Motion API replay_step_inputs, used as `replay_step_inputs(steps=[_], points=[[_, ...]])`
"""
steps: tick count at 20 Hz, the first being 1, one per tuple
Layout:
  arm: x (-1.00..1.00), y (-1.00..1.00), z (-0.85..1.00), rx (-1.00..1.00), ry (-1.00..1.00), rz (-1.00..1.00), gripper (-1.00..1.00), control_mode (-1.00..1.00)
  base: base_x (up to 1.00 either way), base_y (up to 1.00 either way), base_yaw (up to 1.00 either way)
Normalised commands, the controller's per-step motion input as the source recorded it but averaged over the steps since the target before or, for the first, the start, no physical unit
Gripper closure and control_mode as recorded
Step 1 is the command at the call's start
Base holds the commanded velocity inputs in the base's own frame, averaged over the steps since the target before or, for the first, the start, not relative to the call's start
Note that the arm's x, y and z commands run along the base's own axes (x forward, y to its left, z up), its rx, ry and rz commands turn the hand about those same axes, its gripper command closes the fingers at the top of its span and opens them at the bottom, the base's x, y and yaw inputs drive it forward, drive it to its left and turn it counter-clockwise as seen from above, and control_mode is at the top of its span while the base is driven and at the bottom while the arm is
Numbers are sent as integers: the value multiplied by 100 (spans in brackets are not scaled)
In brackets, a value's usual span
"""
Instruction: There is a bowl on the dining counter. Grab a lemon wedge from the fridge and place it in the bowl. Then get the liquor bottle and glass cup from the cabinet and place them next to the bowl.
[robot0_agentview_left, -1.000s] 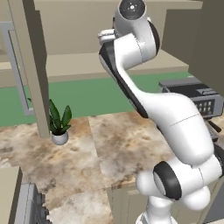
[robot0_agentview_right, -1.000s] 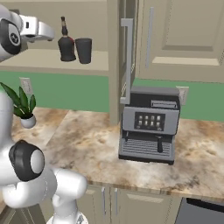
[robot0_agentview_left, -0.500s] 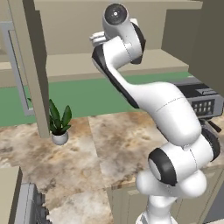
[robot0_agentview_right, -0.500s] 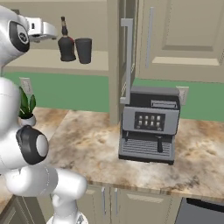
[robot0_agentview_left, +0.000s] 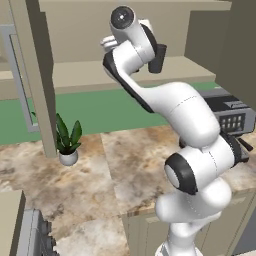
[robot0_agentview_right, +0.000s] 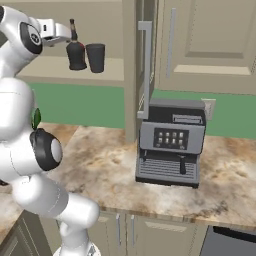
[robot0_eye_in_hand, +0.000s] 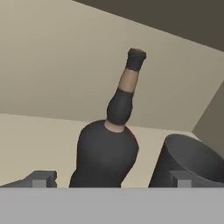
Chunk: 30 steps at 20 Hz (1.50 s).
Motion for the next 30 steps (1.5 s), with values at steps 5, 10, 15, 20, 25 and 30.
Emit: replay_step_inputs(steps=[5, 10, 15, 20, 25, 30], points=[[29, 0, 0, -3, 0, -5, -100, -100, 0, 0, 0], [24, 0, 0, 0, -1, -5, -100, -100, 0, 0, 0], [22, -5, 0, 0, 0, -5, -100, -100, 0, 0, 0], [20, -10, 0, 0, 0, -4, -100, -100, 0, 0, 0], [25, -6, 0, 0, -2, -2, -100, -100, 0, 0, 0], [18, -11, 0, 0, -3, -2, -100, -100, 0, 0, 0]])
